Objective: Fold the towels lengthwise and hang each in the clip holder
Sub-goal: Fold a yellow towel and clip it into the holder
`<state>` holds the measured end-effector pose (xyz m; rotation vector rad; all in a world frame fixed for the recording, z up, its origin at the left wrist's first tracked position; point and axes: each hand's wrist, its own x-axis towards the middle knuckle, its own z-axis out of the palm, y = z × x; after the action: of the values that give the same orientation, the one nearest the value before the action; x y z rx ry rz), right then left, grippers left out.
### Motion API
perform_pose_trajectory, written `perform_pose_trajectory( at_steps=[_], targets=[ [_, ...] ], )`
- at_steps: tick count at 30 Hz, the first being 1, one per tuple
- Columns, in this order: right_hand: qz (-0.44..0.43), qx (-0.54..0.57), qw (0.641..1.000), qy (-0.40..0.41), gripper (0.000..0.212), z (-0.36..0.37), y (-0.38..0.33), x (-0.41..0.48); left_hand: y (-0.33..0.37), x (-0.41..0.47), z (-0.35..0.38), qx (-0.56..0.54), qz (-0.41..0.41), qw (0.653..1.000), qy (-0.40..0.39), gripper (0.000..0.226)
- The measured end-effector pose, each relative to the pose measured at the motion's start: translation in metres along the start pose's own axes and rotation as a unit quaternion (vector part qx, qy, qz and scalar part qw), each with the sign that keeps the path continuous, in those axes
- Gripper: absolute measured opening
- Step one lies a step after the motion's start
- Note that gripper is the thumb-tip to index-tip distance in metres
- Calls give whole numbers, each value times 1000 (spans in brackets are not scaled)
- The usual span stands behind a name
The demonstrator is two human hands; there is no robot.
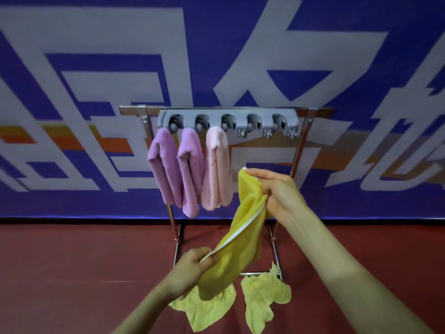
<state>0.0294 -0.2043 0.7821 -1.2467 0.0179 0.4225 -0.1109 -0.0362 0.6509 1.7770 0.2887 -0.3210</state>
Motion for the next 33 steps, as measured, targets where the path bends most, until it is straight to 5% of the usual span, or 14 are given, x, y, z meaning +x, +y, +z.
perform_pose_trajectory(
  at_steps=[2,6,11,15,20,23,29,33],
  targets=[
    [3,-16,1000,-21,55,13,-30,-9,20,-11,-1,-38,-3,999,-30,28],
    [-13,-43,997,-58,55,34,-79,-27,60,-19,-6,-153,0,988,2,56],
    [-32,-70,993,-87,52,49,-117,-44,97,-10,-17,-80,59,980,173,109],
    [-61,-57,987,-134,51,49,-141,-58,117,-5,-24,-89,56,979,174,138],
    [-70,-65,986,-135,47,36,-152,-68,137,-18,-12,-286,79,954,40,55],
    [-63,-62,987,-131,42,27,-140,-64,158,-30,-11,-339,135,930,51,51],
    [35,-187,970,-152,35,10,-90,-55,195,-50,-26,-273,184,941,81,36],
    [44,-111,973,-196,32,11,-57,-59,202,-50,-24,-203,192,958,66,30]
  ],
)
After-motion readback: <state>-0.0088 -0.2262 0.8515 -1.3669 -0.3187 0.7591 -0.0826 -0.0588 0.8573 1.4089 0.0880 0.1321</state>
